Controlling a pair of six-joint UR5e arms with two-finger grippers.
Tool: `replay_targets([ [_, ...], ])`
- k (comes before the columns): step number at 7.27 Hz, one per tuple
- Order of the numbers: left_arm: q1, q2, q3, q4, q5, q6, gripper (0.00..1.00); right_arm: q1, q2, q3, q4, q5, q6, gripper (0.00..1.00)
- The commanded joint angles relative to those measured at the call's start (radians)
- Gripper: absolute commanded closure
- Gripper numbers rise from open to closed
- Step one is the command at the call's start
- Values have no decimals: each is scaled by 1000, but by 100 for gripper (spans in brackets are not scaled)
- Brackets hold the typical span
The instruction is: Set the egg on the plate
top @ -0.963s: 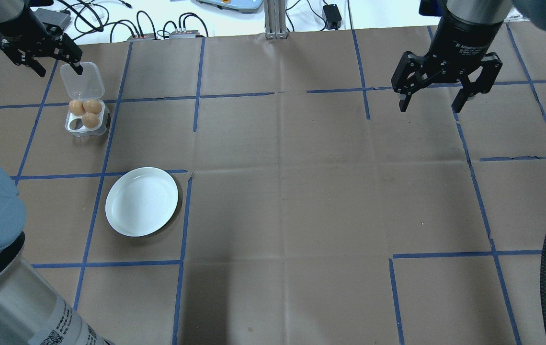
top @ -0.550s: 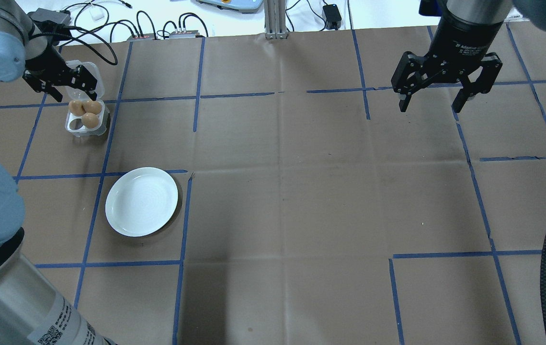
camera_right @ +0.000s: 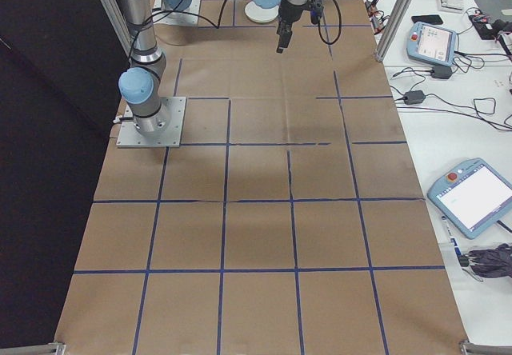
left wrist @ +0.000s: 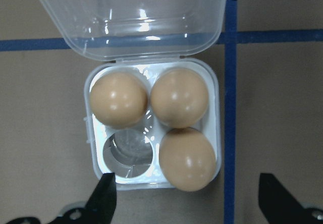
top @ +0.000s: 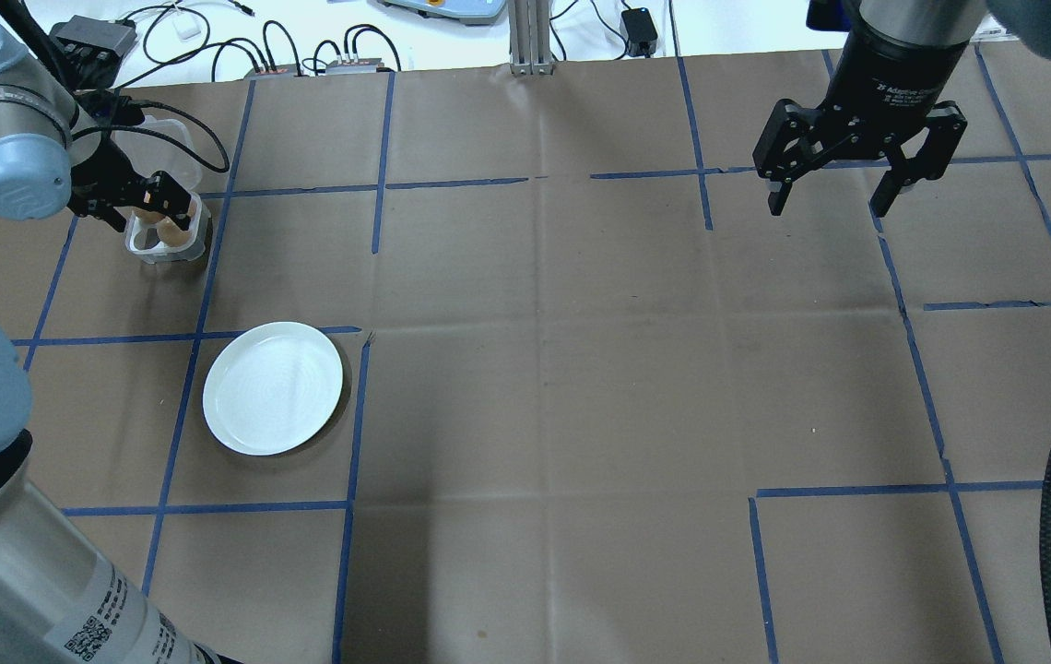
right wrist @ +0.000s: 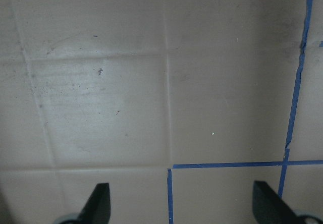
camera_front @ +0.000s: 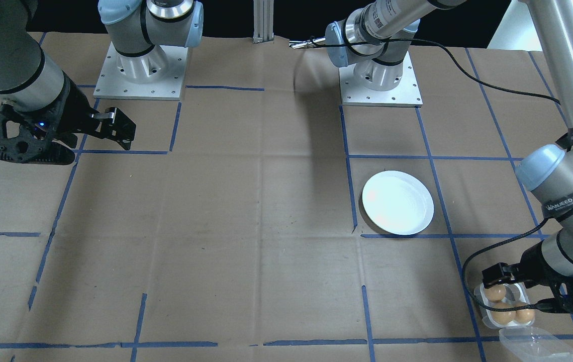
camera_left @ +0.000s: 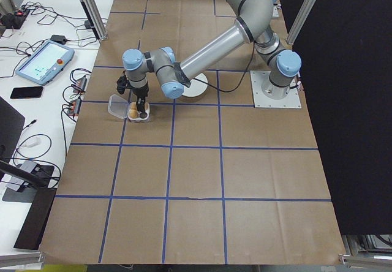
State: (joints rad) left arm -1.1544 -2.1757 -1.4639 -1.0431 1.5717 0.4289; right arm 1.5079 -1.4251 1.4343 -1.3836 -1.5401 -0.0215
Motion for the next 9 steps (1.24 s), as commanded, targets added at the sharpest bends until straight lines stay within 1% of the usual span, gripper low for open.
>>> replay_targets([
  [1,1,-12,-4,9,7,-7,2,0,0,0,0,0,0,0],
  [2,-8,-38,0,34,10,-16,2,0,0,0,0,0,0,0],
  [3,-14,-44,0,44,11,-16,2,0,0,0,0,0,0,0],
  [5,-19,-44,2,44,11,-16,9,0,0,0,0,0,0,0],
  [7,-19,-42,5,44,11,-16,24,0,0,0,0,0,0,0],
  [9,-19,-38,7,44,11,-15,33,0,0,0,0,0,0,0],
])
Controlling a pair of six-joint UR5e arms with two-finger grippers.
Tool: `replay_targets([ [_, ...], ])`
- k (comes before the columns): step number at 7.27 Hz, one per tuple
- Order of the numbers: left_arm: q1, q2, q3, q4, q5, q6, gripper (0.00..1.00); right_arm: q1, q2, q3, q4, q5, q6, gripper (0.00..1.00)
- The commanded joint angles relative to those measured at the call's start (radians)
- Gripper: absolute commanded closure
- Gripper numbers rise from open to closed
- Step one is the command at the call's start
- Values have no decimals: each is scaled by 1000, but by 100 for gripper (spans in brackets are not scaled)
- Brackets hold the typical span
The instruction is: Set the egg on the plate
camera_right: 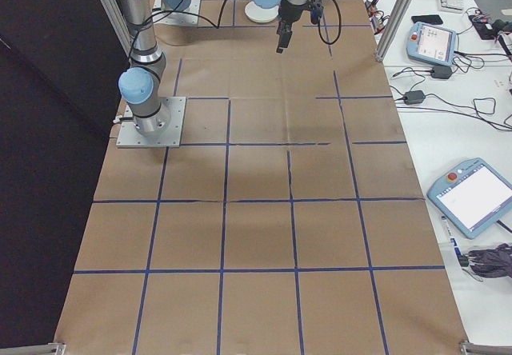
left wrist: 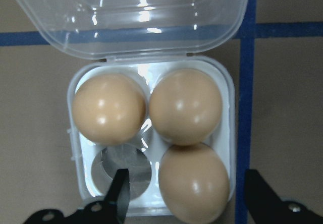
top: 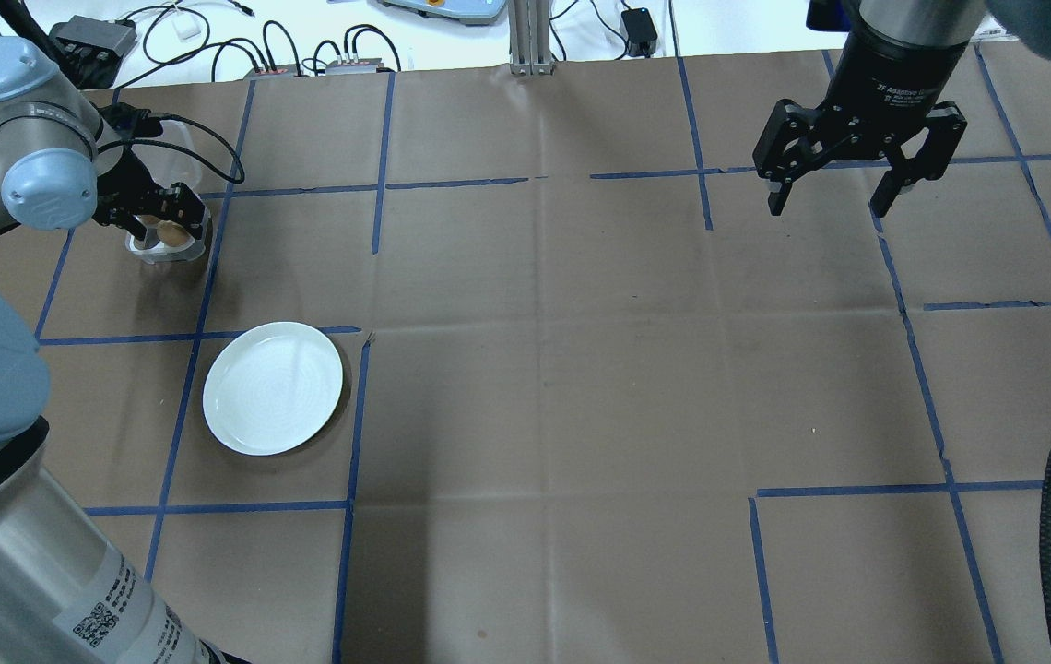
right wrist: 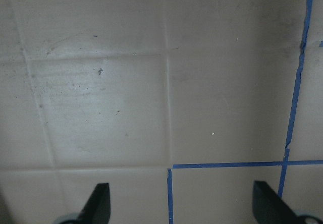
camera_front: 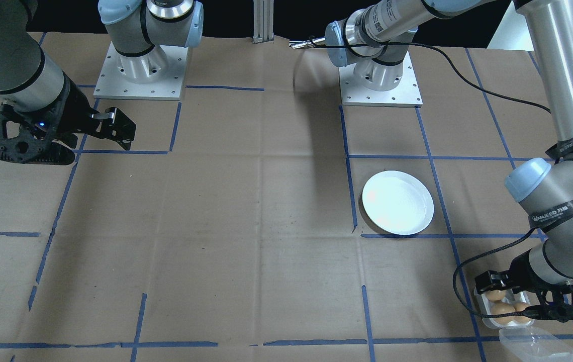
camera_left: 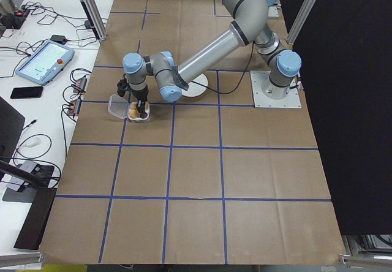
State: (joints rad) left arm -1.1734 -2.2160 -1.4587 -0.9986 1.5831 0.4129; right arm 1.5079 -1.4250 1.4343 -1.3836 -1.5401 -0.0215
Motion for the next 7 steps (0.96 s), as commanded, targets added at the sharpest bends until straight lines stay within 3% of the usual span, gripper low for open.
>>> replay_targets([
  [1,0,2,1,0,-2,0,38,0,0,0,0,0,0,0],
  [5,-2,16,4,0,-6,-2,64,0,0,0,0,0,0,0],
  [7,-2,24,0,-1,-3,-2,85,0,0,0,0,0,0,0],
])
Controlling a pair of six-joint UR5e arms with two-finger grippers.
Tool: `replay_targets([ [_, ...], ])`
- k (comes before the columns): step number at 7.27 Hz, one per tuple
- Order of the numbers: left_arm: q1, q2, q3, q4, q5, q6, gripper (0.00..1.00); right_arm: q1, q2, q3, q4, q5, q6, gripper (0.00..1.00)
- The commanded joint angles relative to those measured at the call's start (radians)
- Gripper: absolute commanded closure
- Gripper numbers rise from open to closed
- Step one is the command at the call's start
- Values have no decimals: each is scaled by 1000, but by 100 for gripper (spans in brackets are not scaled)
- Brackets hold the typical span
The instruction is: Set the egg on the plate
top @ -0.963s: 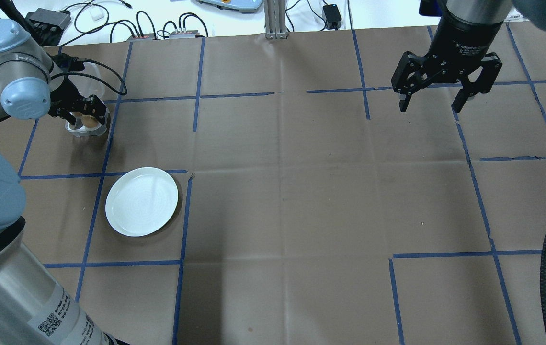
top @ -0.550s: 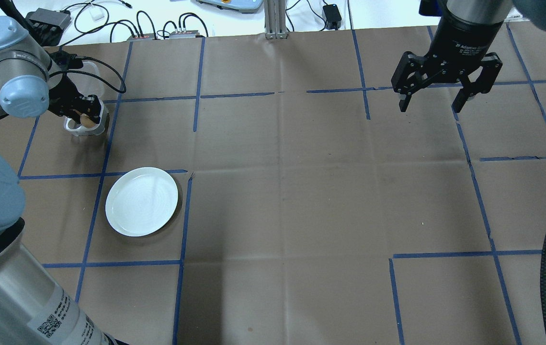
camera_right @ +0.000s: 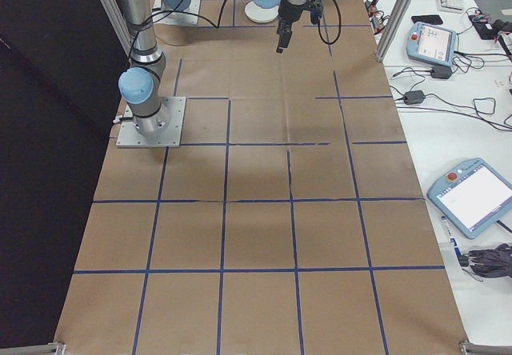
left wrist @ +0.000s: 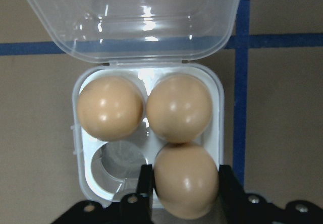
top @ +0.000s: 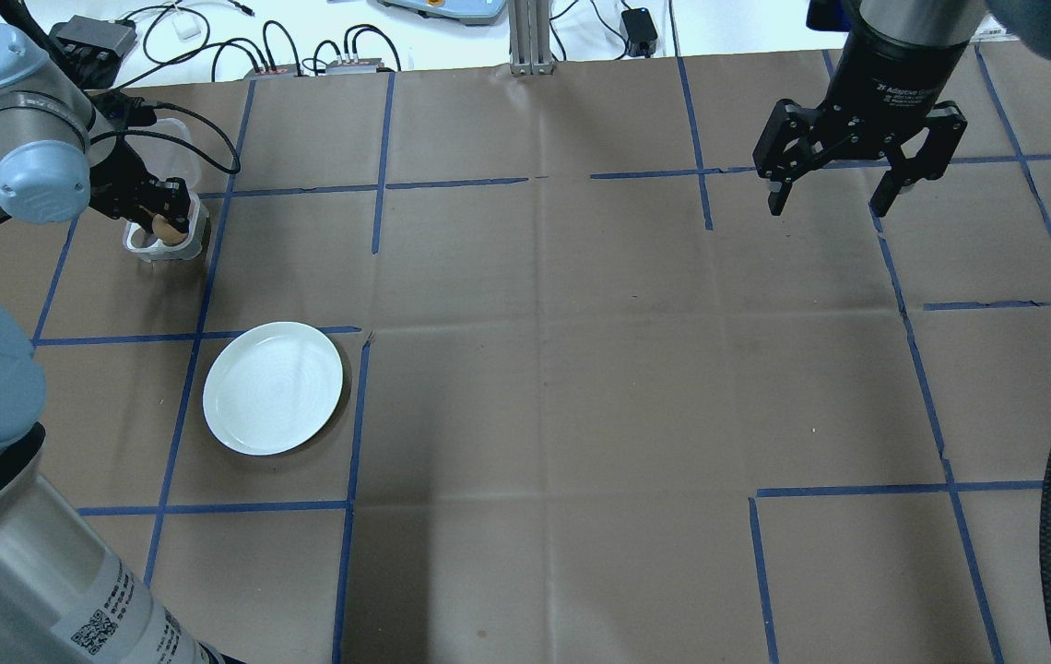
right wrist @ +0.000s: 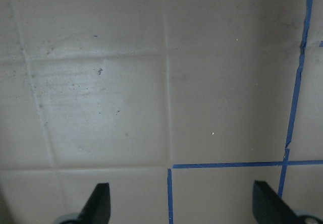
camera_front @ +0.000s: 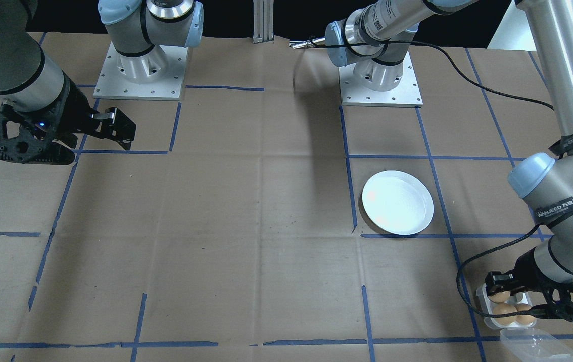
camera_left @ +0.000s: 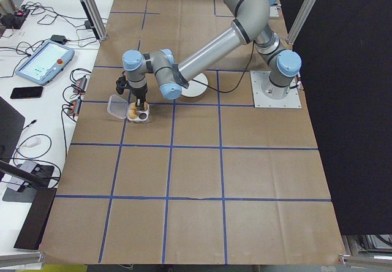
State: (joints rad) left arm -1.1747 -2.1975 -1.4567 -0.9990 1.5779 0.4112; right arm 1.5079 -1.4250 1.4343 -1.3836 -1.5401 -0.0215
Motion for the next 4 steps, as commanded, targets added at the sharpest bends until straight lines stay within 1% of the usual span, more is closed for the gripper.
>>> replay_targets([
  [1,0,28,-2,-6,7,0,92,0,0,0,0,0,0,0],
  [2,0,82,-16,-27,8,-3,99,0,0,0,0,0,0,0],
  [4,-2,207,-45,-149,8,-30,100,0,0,0,0,0,0,0],
])
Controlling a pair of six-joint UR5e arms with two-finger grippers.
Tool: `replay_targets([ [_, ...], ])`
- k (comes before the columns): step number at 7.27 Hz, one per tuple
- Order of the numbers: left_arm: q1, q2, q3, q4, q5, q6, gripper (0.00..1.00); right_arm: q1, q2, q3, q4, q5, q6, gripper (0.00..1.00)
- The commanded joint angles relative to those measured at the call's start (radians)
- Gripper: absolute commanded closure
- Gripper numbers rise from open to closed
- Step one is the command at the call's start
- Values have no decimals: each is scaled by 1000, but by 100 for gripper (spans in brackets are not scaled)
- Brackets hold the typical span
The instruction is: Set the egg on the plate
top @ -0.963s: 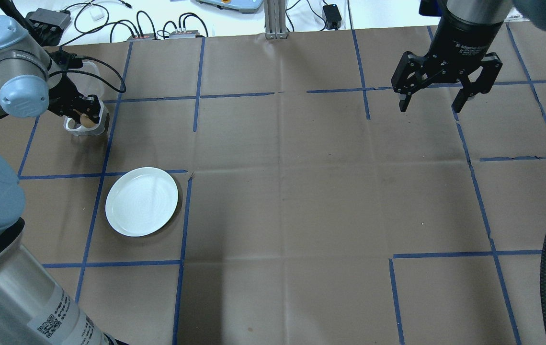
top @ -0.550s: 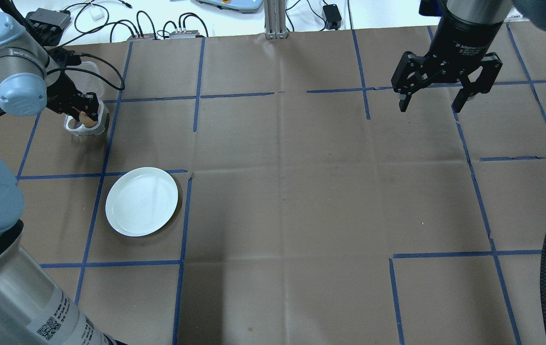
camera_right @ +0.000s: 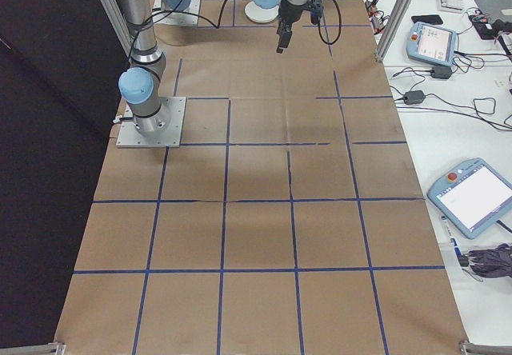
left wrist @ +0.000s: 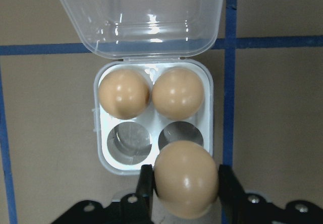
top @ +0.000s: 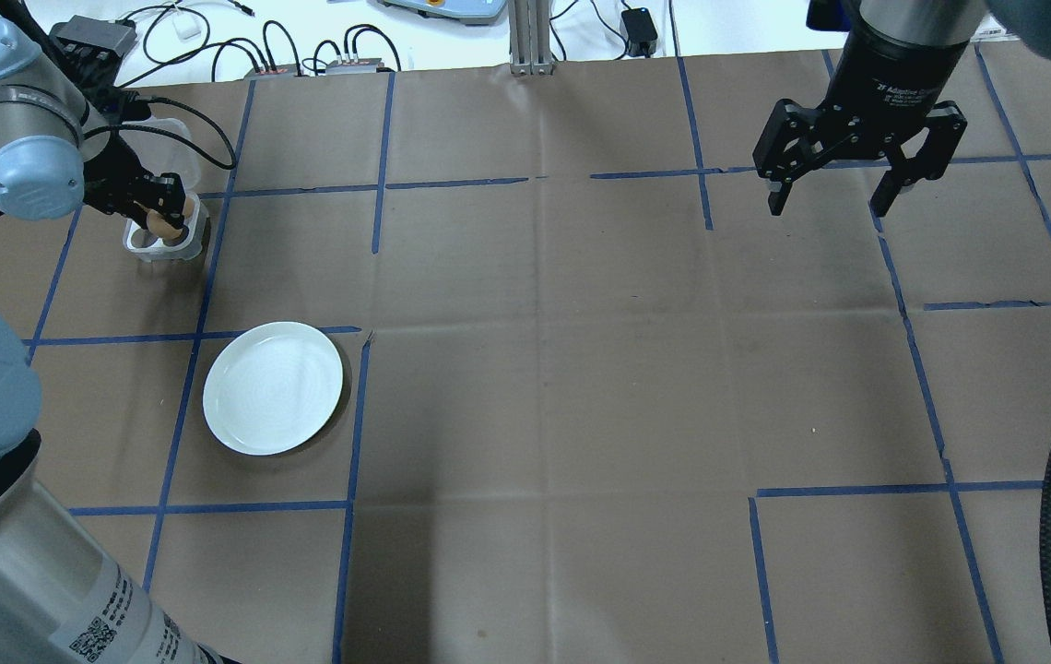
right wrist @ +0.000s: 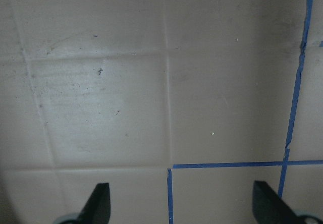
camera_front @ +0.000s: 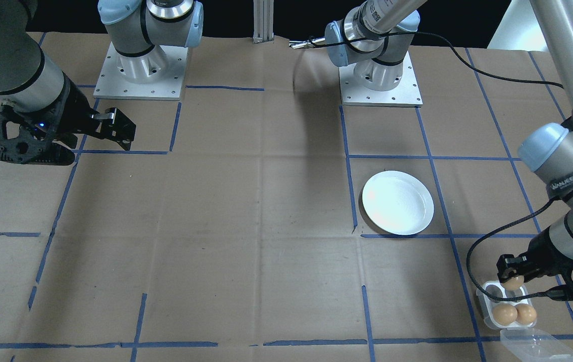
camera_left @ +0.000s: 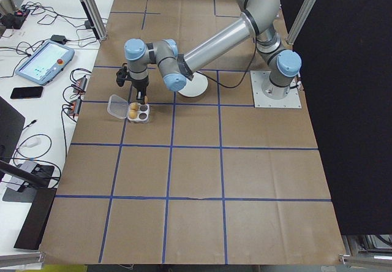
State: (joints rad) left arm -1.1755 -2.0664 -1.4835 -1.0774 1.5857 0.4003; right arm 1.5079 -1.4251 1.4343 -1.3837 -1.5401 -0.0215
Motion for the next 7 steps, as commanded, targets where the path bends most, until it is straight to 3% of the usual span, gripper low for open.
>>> replay_targets([
  [1,-22,139,-59,-105,-3,-79,100,0,0,0,0,0,0,0],
  [4,-194,261,-278,-105,-7,-277,100,0,0,0,0,0,0,0],
  [6,-204,253,-435,-66,-6,-276,100,0,0,0,0,0,0,0],
  [7,-201,249,-502,11,-4,-268,100,0,0,0,0,-2,0,0],
])
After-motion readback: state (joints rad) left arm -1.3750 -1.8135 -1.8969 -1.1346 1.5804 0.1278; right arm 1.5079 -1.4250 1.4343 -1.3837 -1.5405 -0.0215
